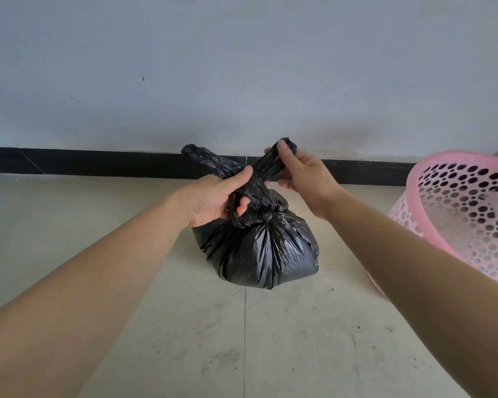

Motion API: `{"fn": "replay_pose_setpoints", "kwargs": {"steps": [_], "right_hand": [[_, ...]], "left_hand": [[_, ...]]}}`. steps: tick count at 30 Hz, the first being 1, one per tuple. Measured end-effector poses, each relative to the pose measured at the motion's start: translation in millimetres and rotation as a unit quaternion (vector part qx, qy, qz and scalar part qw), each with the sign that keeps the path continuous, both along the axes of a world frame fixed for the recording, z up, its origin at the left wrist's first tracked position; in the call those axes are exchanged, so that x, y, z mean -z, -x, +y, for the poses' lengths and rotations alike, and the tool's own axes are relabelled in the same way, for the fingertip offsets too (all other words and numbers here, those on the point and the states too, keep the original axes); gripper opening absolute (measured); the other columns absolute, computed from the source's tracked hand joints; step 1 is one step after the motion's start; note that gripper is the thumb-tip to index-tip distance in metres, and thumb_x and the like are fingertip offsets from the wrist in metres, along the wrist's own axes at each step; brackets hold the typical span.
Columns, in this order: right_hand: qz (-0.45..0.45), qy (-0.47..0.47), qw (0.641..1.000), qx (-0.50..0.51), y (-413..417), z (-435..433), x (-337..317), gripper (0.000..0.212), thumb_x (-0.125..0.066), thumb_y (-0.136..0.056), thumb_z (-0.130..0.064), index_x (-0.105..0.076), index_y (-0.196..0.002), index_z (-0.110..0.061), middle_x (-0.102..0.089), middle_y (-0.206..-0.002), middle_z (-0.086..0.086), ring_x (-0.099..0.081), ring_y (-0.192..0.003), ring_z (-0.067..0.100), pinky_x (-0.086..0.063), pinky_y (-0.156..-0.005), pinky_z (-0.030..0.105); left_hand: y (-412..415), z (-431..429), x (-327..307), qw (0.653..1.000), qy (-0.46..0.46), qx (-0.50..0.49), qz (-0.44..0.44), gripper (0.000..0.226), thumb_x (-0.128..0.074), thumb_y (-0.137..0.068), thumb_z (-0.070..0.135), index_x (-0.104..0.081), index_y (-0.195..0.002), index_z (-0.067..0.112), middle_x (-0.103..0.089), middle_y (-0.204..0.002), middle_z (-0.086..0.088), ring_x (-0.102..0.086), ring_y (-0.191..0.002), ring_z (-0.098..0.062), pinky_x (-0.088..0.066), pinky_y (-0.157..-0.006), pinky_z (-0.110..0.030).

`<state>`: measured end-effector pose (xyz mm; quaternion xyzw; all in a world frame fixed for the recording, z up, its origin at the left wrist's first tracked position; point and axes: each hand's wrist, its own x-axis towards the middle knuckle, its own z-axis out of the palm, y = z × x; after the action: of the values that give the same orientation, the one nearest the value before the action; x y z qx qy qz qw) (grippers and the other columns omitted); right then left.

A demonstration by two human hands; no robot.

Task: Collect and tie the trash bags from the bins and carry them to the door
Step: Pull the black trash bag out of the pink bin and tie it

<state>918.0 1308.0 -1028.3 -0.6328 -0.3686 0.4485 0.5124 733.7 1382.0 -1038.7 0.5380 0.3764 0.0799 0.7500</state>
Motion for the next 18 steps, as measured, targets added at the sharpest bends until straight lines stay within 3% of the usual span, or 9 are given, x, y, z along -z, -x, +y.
{"fn": "replay_pose_setpoints", "kwargs": {"steps": [3, 5, 9, 12, 14, 16, 18], "right_hand": [[0.024, -0.035, 0.993, 0.108, -2, 7, 0, 0.032, -0.051, -0.099, -0.049, -0.072, -0.095, -0.025, -0.073, -0.091, 0.001, -0.065, -0.078, 0.016, -0.047, -0.060, 0.027], [0.060, -0.029, 0.987, 0.149, -3, 8, 3, 0.031, -0.050, -0.100, -0.047, -0.070, -0.097, -0.023, -0.071, -0.090, -0.001, -0.062, -0.069, 0.013, -0.044, -0.053, 0.024], [0.126, -0.007, 0.981, 0.148, -2, 4, 8, 0.032, -0.051, -0.099, -0.047, -0.066, -0.103, -0.019, -0.065, -0.077, 0.001, -0.056, -0.056, 0.010, -0.043, -0.049, 0.023], [0.143, 0.001, 0.980, 0.140, 0, 2, 8, 0.030, -0.051, -0.099, -0.046, -0.061, -0.098, -0.017, -0.066, -0.066, -0.001, -0.057, -0.055, 0.011, -0.045, -0.051, 0.024], [0.162, -0.001, 0.977, 0.138, 1, 2, 7, 0.030, -0.052, -0.099, -0.045, -0.059, -0.097, -0.016, -0.067, -0.061, -0.002, -0.056, -0.056, 0.013, -0.045, -0.055, 0.027], [0.185, -0.014, 0.974, 0.129, 2, 1, 5, 0.030, -0.052, -0.100, -0.043, -0.058, -0.098, -0.014, -0.067, -0.066, 0.000, -0.058, -0.057, 0.013, -0.047, -0.053, 0.025], [0.195, -0.026, 0.973, 0.122, 4, 2, 1, 0.029, -0.051, -0.101, -0.041, -0.059, -0.099, -0.013, -0.066, -0.074, 0.002, -0.060, -0.058, 0.011, -0.049, -0.051, 0.022]], "left_hand": [[-3, -2, -3, 0.997, 0.018, -0.034, -0.070, 0.050, -0.043, -0.096, 0.057, -0.063, -0.120, 0.017, -0.065, -0.081, -0.007, -0.050, -0.064, -0.016, -0.044, -0.069, -0.029], [-4, -2, -8, 0.990, 0.037, -0.047, -0.129, 0.047, -0.035, -0.100, 0.054, -0.062, -0.126, 0.025, -0.069, -0.087, -0.009, -0.048, -0.062, -0.014, -0.044, -0.066, -0.026], [-3, -4, -14, 0.990, 0.014, -0.042, -0.135, 0.037, -0.044, -0.093, 0.052, -0.063, -0.097, 0.020, -0.073, -0.093, -0.013, -0.045, -0.055, -0.011, -0.044, -0.061, -0.020], [0, -8, -15, 0.991, -0.022, -0.034, -0.130, 0.005, -0.062, -0.087, 0.017, -0.059, -0.089, 0.015, -0.066, -0.099, -0.023, -0.055, -0.056, -0.006, -0.045, -0.068, -0.019], [1, -9, -11, 0.989, -0.020, -0.057, -0.132, 0.016, -0.064, -0.084, 0.000, -0.059, -0.089, 0.015, -0.070, -0.097, -0.021, -0.054, -0.054, -0.005, -0.046, -0.066, -0.017], [1, -9, -10, 0.990, -0.025, -0.069, -0.123, 0.007, -0.063, -0.089, 0.010, -0.064, -0.094, 0.016, -0.074, -0.096, -0.012, -0.043, -0.053, -0.006, -0.044, -0.061, -0.015], [3, -8, -8, 0.991, -0.036, -0.083, -0.094, 0.016, -0.062, -0.092, 0.025, -0.068, -0.104, 0.016, -0.076, -0.095, -0.003, -0.037, -0.053, -0.006, -0.044, -0.061, -0.014]]}}
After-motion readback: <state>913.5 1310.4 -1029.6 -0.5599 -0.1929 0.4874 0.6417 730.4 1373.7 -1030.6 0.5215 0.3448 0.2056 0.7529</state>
